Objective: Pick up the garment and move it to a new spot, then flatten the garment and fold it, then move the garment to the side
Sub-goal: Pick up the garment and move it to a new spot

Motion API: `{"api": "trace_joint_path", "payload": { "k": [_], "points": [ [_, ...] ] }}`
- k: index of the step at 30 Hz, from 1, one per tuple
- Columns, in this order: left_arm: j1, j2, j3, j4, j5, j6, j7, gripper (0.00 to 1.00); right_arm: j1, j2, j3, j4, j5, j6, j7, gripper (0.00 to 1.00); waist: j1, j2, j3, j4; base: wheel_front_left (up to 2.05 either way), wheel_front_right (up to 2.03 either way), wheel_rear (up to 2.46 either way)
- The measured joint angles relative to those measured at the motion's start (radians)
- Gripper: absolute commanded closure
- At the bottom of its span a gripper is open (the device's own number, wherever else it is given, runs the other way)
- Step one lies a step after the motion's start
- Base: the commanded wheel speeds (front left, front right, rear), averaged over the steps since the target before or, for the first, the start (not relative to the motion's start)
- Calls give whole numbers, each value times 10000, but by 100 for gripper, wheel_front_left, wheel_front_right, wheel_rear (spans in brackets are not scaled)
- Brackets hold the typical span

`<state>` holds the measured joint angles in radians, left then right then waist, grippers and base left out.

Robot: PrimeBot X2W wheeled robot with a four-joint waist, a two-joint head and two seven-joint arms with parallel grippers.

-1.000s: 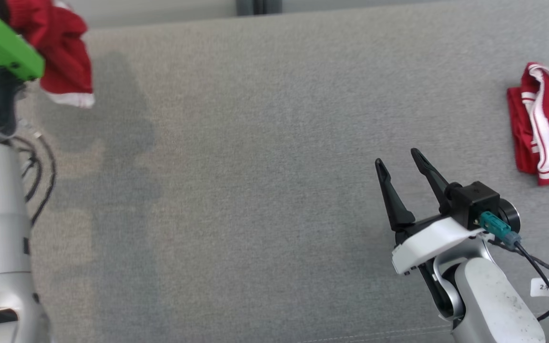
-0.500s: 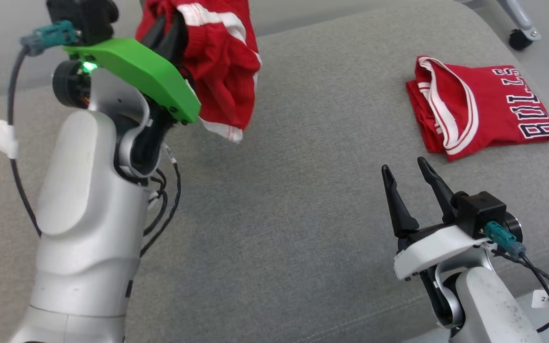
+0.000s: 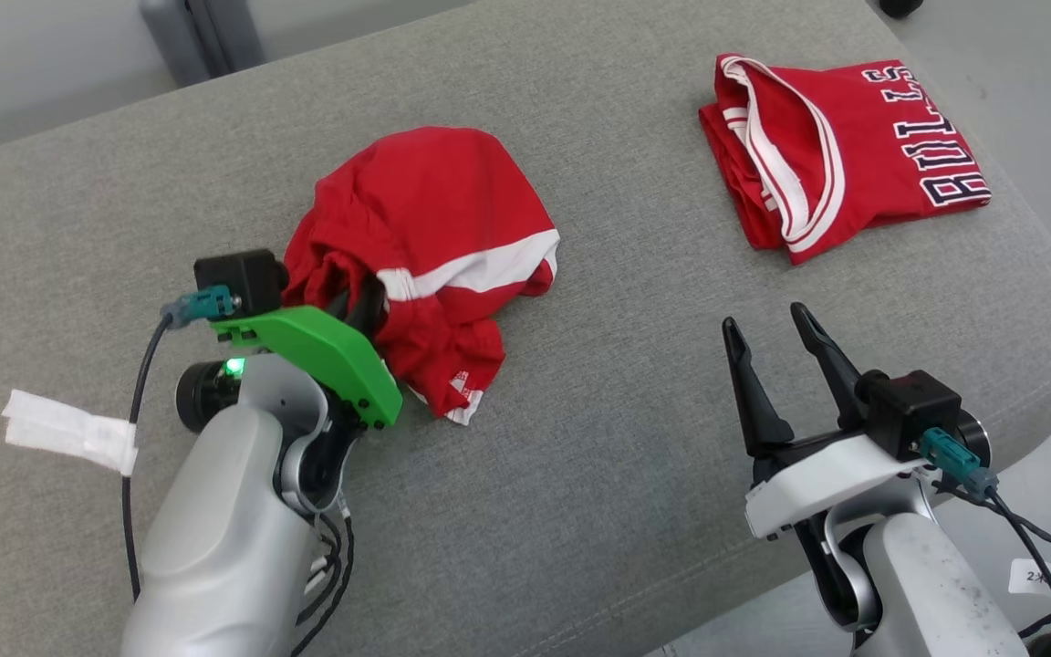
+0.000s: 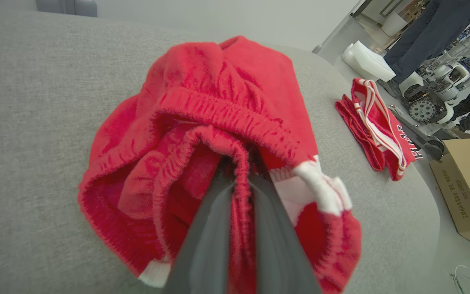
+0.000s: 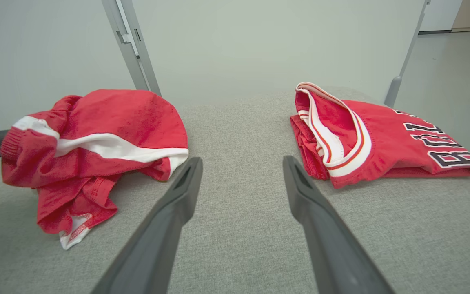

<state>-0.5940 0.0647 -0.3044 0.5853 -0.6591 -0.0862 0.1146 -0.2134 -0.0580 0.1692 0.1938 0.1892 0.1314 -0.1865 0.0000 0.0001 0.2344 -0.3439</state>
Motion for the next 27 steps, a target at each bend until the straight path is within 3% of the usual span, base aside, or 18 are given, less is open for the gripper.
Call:
{"api": "trace_joint_path", "payload": {
  "k": [1,2,3,9,15,19,27],
  "points": [
    [128,50,-38,232,54,8,-115,93,2,2,-33,33,-2,0,0,0,0,0,22,31,0,0,0],
    [210,59,-48,389,59,6,-222,31,2,8,-54,46,-10,0,0,0,0,0,32,66,0,0,0],
    [277,63,-50,541,59,-17,-405,0,6,10,-88,52,-23,0,0,0,0,0,37,118,0,0,0],
    [643,-15,23,890,-201,-190,-1513,0,52,-23,-284,56,-82,0,52,0,0,0,-157,584,0,0,0],
    [1249,316,15,-71,-4,-359,-3352,0,402,-144,-692,-79,-146,-2,134,0,0,0,-526,1197,0,0,0],
    [1838,552,313,-769,65,-368,-3664,0,638,-221,-947,-215,-165,0,192,0,0,0,-751,1612,0,0,0],
    [3440,930,1200,-2437,1396,-190,-3770,0,907,-439,-1409,-190,-203,0,115,0,0,0,-1150,2466,0,0,0]
  ]
}}
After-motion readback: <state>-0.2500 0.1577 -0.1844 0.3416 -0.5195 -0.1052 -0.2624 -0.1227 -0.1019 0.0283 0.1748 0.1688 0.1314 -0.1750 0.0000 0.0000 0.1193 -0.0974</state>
